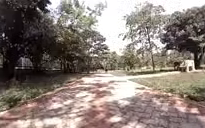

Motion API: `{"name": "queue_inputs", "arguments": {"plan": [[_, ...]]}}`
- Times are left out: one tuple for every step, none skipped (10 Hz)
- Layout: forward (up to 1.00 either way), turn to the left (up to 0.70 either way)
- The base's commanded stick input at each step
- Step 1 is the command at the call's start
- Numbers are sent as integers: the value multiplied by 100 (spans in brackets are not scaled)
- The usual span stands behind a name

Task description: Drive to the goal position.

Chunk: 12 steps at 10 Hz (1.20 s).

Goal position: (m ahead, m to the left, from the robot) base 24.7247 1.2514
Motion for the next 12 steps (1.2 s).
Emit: {"name": "queue_inputs", "arguments": {"plan": [[70, 0], [70, 0], [70, 0], [70, 0], [70, -3], [70, -21], [70, -35], [70, -35], [70, -35], [70, -14], [70, 0], [70, 0]]}}
